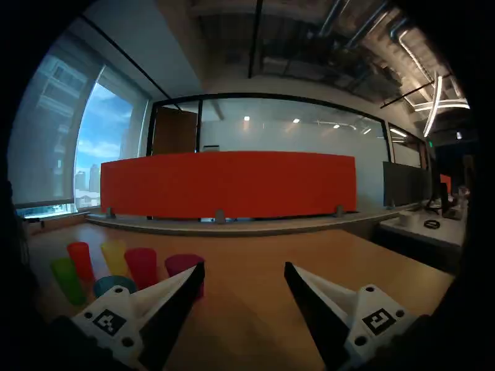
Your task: Pour water
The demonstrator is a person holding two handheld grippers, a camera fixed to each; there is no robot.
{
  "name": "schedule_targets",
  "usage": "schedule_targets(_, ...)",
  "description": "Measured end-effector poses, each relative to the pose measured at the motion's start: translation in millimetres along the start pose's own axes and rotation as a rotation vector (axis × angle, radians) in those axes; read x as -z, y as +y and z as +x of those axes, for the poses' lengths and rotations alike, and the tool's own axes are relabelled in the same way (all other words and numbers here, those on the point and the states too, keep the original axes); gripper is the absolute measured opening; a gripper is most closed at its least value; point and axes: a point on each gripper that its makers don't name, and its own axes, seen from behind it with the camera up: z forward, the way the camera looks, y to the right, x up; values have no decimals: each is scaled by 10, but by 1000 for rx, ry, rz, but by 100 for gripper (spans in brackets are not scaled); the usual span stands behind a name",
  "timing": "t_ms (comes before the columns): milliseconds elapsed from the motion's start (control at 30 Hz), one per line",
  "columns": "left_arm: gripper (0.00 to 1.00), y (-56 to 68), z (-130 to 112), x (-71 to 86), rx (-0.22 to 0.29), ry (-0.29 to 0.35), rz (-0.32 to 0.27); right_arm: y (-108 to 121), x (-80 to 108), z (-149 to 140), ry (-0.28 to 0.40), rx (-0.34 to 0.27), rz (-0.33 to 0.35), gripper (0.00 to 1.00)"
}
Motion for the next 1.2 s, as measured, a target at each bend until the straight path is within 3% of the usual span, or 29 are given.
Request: schedule_targets(1200,85,-2,7,-2,0,0,0,-48,27,20,8,11,16,100)
